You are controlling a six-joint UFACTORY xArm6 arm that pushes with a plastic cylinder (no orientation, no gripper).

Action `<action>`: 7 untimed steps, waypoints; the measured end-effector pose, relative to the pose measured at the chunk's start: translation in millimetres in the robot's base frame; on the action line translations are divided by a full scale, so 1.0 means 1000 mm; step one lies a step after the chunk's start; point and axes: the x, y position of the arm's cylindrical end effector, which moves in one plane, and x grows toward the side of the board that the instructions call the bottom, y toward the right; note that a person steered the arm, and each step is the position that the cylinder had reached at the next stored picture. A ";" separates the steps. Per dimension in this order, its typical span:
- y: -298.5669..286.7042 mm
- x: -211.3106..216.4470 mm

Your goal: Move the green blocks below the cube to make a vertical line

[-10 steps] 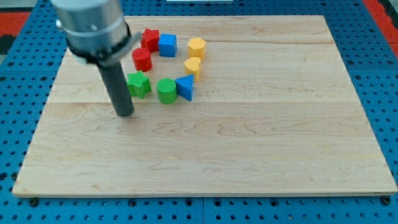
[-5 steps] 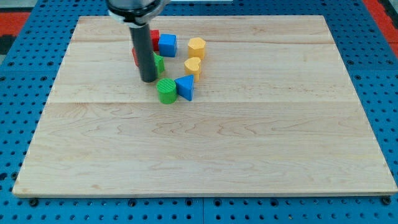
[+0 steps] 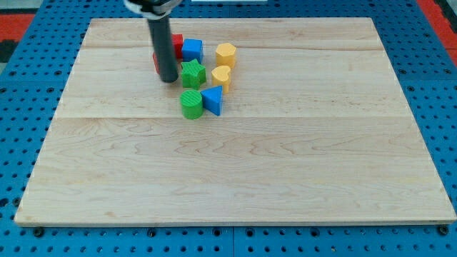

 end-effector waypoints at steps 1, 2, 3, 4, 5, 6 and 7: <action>-0.002 0.059; 0.021 0.085; 0.048 0.095; 0.050 0.080; 0.050 0.060; 0.066 0.063; 0.136 0.066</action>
